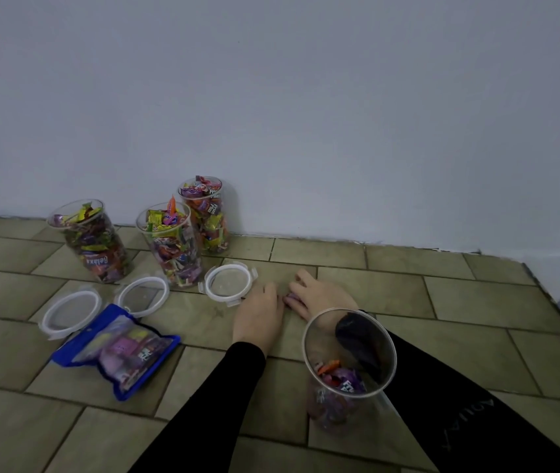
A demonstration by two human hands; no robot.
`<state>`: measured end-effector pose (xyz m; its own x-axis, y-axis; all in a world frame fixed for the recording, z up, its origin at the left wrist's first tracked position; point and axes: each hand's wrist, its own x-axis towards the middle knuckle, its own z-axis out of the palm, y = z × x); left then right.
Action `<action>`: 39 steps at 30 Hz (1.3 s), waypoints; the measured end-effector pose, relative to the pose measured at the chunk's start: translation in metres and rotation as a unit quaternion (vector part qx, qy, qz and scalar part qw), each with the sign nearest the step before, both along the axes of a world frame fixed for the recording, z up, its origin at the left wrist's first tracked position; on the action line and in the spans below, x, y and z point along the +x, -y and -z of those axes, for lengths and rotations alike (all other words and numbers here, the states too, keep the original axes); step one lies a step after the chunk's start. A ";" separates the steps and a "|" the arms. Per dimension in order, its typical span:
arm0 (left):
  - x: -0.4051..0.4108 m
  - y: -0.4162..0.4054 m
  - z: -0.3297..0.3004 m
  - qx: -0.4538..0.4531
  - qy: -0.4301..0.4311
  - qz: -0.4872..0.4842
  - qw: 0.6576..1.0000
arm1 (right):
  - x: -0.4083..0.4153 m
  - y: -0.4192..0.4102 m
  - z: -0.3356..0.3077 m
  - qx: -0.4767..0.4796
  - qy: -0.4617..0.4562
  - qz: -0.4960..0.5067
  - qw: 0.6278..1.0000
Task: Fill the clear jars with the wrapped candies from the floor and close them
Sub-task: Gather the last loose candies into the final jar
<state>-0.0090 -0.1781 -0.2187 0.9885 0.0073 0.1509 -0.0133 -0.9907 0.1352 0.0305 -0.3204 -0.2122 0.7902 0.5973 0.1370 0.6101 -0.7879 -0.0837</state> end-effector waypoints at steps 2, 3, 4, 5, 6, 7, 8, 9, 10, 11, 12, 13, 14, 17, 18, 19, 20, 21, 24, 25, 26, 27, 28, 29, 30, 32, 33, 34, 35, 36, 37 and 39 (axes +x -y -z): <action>-0.002 0.001 -0.002 0.011 -0.003 -0.007 1.000 | -0.002 -0.002 0.001 0.019 0.008 -0.013 1.000; -0.003 0.002 -0.003 0.016 0.001 -0.005 1.000 | -0.002 -0.004 0.001 0.018 0.015 -0.007 1.000; -0.004 0.002 -0.004 0.013 0.005 -0.002 1.000 | -0.003 -0.005 0.001 -0.003 0.015 0.009 1.000; -0.005 0.002 -0.005 0.006 0.007 0.000 1.000 | -0.004 -0.007 0.000 -0.038 0.004 0.030 0.999; -0.005 0.001 -0.005 0.004 0.011 0.005 1.000 | -0.004 -0.008 -0.001 -0.066 -0.009 0.047 0.997; -0.005 0.000 -0.006 0.005 0.011 0.007 1.000 | -0.005 -0.009 -0.003 -0.079 -0.021 0.061 0.995; -0.005 -0.001 -0.007 0.003 0.011 0.010 1.000 | -0.006 -0.010 -0.004 -0.085 -0.025 0.070 0.994; -0.005 -0.001 -0.009 -0.006 0.008 0.012 1.000 | -0.008 -0.010 -0.006 -0.082 -0.030 0.077 0.993; -0.004 -0.002 -0.010 -0.021 0.007 0.014 1.000 | -0.008 -0.009 -0.006 -0.076 -0.032 0.081 0.993; -0.004 -0.002 -0.010 -0.040 0.005 0.014 0.999 | -0.008 -0.008 -0.006 -0.072 -0.044 0.089 0.992; -0.005 -0.003 -0.012 -0.060 0.009 0.013 0.998 | -0.008 -0.006 -0.007 -0.067 -0.053 0.099 0.991; -0.006 -0.003 -0.013 -0.080 0.011 0.011 0.997 | -0.009 -0.003 -0.009 -0.053 -0.067 0.117 0.989; -0.007 -0.003 -0.013 -0.103 0.017 0.009 0.994 | -0.009 0.001 -0.010 -0.026 -0.081 0.135 0.987; -0.012 -0.005 -0.016 -0.189 0.042 0.000 0.981 | -0.011 0.015 -0.015 0.094 -0.123 0.186 0.970; -0.012 -0.004 -0.017 -0.224 0.046 -0.011 0.974 | -0.012 0.020 -0.017 0.141 -0.133 0.200 0.961; -0.013 -0.003 -0.019 -0.256 0.046 -0.027 0.965 | -0.013 0.023 -0.020 0.191 -0.139 0.218 0.947; -0.014 -0.001 -0.022 -0.284 0.050 -0.039 0.957 | -0.014 0.025 -0.023 0.242 -0.140 0.236 0.931; -0.015 0.002 -0.027 -0.305 0.053 -0.046 0.950 | -0.015 0.026 -0.028 0.288 -0.137 0.252 0.914; -0.018 0.010 -0.045 -0.364 0.073 -0.049 0.927 | -0.020 0.027 -0.048 0.378 -0.096 0.264 0.882; -0.019 0.013 -0.051 -0.390 0.075 -0.050 0.916 | -0.023 0.028 -0.058 0.401 -0.082 0.264 0.873; -0.020 0.016 -0.057 -0.416 0.084 -0.052 0.904 | -0.026 0.029 -0.067 0.425 -0.066 0.260 0.865; -0.022 0.019 -0.065 -0.443 0.092 -0.053 0.890 | -0.030 0.031 -0.077 0.445 -0.048 0.255 0.857; -0.023 0.021 -0.072 -0.469 0.105 -0.051 0.875 | -0.033 0.033 -0.086 0.463 -0.032 0.250 0.850; -0.024 0.024 -0.079 -0.491 0.122 -0.048 0.861 | -0.036 0.034 -0.095 0.477 -0.021 0.247 0.843; -0.029 0.027 -0.088 -0.506 0.141 -0.039 0.850 | -0.040 0.035 -0.104 0.490 -0.011 0.245 0.837; -0.037 0.033 -0.108 -0.520 0.166 -0.020 0.838 | -0.049 0.036 -0.118 0.518 0.001 0.235 0.822; -0.041 0.036 -0.117 -0.523 0.178 -0.011 0.833 | -0.055 0.037 -0.126 0.535 0.004 0.227 0.814; -0.046 0.039 -0.125 -0.529 0.189 -0.001 0.827 | -0.062 0.038 -0.132 0.551 0.006 0.219 0.805; -0.049 0.040 -0.131 -0.536 0.198 0.008 0.821 | -0.070 0.039 -0.138 0.564 0.011 0.212 0.798; -0.053 0.042 -0.138 -0.541 0.207 0.017 0.815 | -0.079 0.039 -0.143 0.574 0.015 0.208 0.792; -0.056 0.043 -0.142 -0.545 0.216 0.025 0.810 | -0.088 0.040 -0.148 0.586 0.017 0.206 0.784; -0.061 0.046 -0.148 -0.558 0.223 0.034 0.799 | -0.101 0.039 -0.153 0.625 0.006 0.205 0.753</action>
